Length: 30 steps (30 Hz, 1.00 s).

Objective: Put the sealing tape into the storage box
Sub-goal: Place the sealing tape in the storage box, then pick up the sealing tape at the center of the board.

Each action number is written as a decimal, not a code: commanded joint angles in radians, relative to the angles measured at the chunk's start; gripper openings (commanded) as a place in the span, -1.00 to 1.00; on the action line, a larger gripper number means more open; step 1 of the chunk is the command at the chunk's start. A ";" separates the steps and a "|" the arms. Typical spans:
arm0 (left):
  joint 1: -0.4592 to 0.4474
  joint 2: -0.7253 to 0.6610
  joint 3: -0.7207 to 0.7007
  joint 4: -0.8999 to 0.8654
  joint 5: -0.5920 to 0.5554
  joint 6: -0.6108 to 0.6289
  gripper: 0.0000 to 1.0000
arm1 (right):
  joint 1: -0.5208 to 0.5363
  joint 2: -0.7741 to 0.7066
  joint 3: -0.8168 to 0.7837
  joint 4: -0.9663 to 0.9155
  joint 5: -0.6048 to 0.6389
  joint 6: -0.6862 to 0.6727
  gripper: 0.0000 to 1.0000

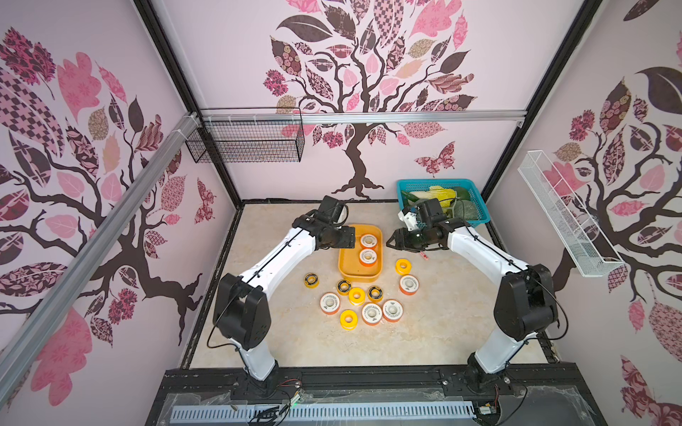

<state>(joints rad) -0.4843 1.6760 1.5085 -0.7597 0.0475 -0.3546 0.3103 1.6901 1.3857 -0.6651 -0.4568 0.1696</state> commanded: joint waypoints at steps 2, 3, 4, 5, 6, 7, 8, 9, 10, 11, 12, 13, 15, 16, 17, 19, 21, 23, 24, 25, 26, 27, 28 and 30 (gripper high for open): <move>0.019 -0.094 -0.095 0.008 -0.034 0.046 0.59 | -0.009 -0.082 -0.047 -0.083 0.112 -0.054 0.18; 0.024 -0.116 -0.113 0.005 -0.035 0.051 0.59 | -0.009 -0.096 -0.059 -0.092 0.127 -0.061 0.20; 0.030 -0.139 -0.134 0.002 -0.036 0.057 0.59 | -0.008 -0.110 -0.073 -0.102 0.148 -0.068 0.23; 0.034 -0.159 -0.151 0.001 -0.037 0.063 0.59 | -0.008 -0.123 -0.087 -0.110 0.167 -0.075 0.25; 0.036 -0.177 -0.164 0.000 -0.038 0.071 0.59 | -0.008 -0.136 -0.101 -0.117 0.178 -0.085 0.26; 0.037 -0.194 -0.180 0.002 -0.038 0.084 0.59 | -0.008 -0.149 -0.115 -0.124 0.192 -0.091 0.27; 0.039 -0.209 -0.195 0.005 -0.041 0.097 0.60 | -0.008 -0.159 -0.131 -0.130 0.203 -0.095 0.28; 0.040 -0.221 -0.206 0.007 -0.046 0.107 0.60 | -0.007 -0.168 -0.144 -0.134 0.207 -0.101 0.29; 0.039 -0.236 -0.225 0.020 -0.051 0.119 0.60 | -0.009 -0.176 -0.159 -0.138 0.215 -0.105 0.29; 0.039 -0.251 -0.249 0.044 -0.057 0.121 0.61 | -0.009 -0.183 -0.171 -0.141 0.220 -0.107 0.28; 0.041 -0.265 -0.271 0.061 -0.066 0.121 0.61 | -0.008 -0.187 -0.183 -0.143 0.222 -0.108 0.28; 0.040 -0.282 -0.292 0.081 -0.074 0.116 0.61 | -0.008 -0.190 -0.194 -0.143 0.226 -0.108 0.28; 0.041 -0.305 -0.336 0.128 -0.074 0.108 0.61 | -0.007 -0.196 -0.215 -0.142 0.235 -0.105 0.28; 0.041 -0.312 -0.350 0.140 -0.068 0.108 0.62 | -0.007 -0.196 -0.224 -0.143 0.238 -0.105 0.28; 0.041 -0.315 -0.352 0.141 -0.062 0.110 0.62 | -0.007 -0.197 -0.230 -0.144 0.246 -0.104 0.29; 0.041 -0.313 -0.348 0.135 -0.057 0.122 0.62 | -0.004 -0.200 -0.244 -0.144 0.253 -0.102 0.30; 0.041 -0.308 -0.342 0.123 -0.053 0.121 0.62 | 0.001 -0.202 -0.256 -0.141 0.266 -0.101 0.34; 0.041 -0.305 -0.343 0.128 -0.038 0.121 0.62 | 0.009 -0.202 -0.268 -0.136 0.285 -0.101 0.42; 0.041 -0.308 -0.346 0.134 -0.034 0.121 0.62 | 0.013 -0.200 -0.273 -0.133 0.293 -0.101 0.45; 0.041 -0.305 -0.347 0.136 -0.034 0.124 0.62 | 0.018 -0.199 -0.278 -0.127 0.298 -0.099 0.51; 0.041 -0.305 -0.344 0.131 -0.038 0.127 0.62 | 0.024 -0.195 -0.281 -0.124 0.303 -0.098 0.55; 0.041 -0.305 -0.341 0.126 -0.044 0.129 0.62 | 0.030 -0.192 -0.283 -0.122 0.308 -0.096 0.58; 0.041 -0.303 -0.341 0.123 -0.048 0.130 0.62 | 0.035 -0.186 -0.286 -0.119 0.317 -0.094 0.61; 0.041 -0.305 -0.340 0.122 -0.058 0.133 0.62 | 0.048 -0.170 -0.286 -0.118 0.337 -0.094 0.73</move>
<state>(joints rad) -0.4465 1.3746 1.1610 -0.6510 0.0010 -0.2375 0.3412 1.5211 1.0920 -0.7990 -0.1612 0.0731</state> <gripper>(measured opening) 0.813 0.856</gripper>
